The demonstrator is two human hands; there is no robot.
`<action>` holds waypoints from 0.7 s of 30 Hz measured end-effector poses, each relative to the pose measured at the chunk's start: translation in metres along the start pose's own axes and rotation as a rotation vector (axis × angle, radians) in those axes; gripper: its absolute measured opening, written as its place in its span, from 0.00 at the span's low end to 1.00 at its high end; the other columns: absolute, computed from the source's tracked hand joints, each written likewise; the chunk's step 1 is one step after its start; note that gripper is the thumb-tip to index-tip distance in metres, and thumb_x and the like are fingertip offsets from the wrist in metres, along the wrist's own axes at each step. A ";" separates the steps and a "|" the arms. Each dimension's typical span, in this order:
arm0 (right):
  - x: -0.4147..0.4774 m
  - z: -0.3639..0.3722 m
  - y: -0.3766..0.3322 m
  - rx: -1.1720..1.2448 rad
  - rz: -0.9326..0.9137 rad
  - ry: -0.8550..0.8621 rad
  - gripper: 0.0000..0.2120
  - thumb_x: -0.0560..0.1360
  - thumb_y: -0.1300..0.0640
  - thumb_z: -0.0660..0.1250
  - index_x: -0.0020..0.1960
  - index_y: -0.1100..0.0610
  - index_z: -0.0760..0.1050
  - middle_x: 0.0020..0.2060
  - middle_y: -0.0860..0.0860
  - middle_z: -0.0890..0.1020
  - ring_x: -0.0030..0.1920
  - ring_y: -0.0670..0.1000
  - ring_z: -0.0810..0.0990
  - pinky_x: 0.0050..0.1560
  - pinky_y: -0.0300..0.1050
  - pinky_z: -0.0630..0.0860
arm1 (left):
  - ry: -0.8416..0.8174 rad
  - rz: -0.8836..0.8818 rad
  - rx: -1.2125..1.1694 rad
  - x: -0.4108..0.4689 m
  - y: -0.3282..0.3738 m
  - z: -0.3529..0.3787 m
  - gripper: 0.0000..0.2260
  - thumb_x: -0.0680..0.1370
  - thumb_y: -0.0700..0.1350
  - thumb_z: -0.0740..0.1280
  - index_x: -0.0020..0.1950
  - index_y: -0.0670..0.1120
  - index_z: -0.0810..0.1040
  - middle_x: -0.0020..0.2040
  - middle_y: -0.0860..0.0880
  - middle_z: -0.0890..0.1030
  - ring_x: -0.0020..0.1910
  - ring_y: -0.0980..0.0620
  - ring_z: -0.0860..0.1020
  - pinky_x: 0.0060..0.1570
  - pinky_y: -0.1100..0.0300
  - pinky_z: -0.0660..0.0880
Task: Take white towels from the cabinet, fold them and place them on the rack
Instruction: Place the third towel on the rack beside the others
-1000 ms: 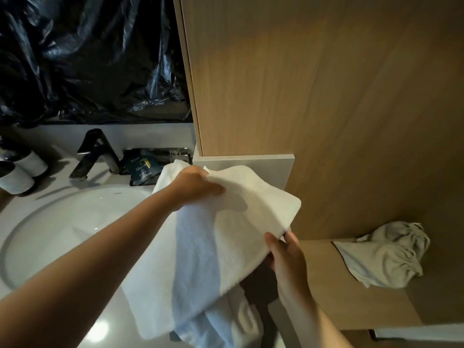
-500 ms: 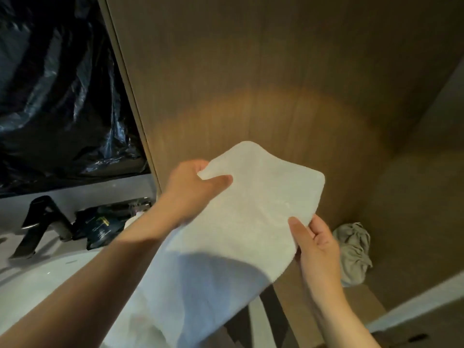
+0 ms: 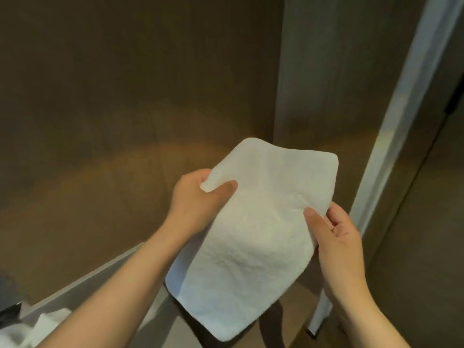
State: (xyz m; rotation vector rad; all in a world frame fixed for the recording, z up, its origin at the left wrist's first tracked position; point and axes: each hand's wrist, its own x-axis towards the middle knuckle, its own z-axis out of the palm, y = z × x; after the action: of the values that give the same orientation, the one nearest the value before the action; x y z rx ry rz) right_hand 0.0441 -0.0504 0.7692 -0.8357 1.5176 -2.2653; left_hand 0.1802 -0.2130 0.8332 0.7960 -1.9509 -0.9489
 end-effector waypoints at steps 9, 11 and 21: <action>0.046 -0.099 -0.023 0.027 -0.051 0.044 0.11 0.78 0.59 0.64 0.59 0.54 0.78 0.51 0.47 0.86 0.52 0.47 0.84 0.45 0.34 0.79 | -0.054 0.111 0.033 0.014 0.056 0.106 0.12 0.74 0.48 0.71 0.35 0.43 0.76 0.29 0.53 0.75 0.27 0.61 0.71 0.27 0.71 0.66; 0.061 -0.116 -0.027 0.037 -0.049 0.018 0.12 0.78 0.59 0.64 0.60 0.53 0.78 0.51 0.46 0.86 0.52 0.46 0.84 0.45 0.34 0.79 | -0.040 0.104 0.034 0.015 0.064 0.124 0.11 0.74 0.49 0.71 0.36 0.44 0.78 0.30 0.54 0.77 0.28 0.61 0.73 0.27 0.71 0.67; 0.157 -0.160 -0.047 0.031 -0.075 -0.277 0.13 0.75 0.53 0.65 0.59 0.49 0.77 0.51 0.43 0.85 0.51 0.45 0.84 0.44 0.34 0.79 | 0.167 -0.024 -0.021 0.009 0.092 0.172 0.04 0.74 0.49 0.70 0.41 0.50 0.81 0.37 0.55 0.82 0.35 0.58 0.79 0.33 0.66 0.71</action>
State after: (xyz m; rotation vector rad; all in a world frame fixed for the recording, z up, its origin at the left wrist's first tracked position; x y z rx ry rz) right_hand -0.1736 0.0042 0.8156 -1.1599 1.3439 -2.1109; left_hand 0.0112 -0.1166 0.8462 0.8608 -1.7885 -0.8867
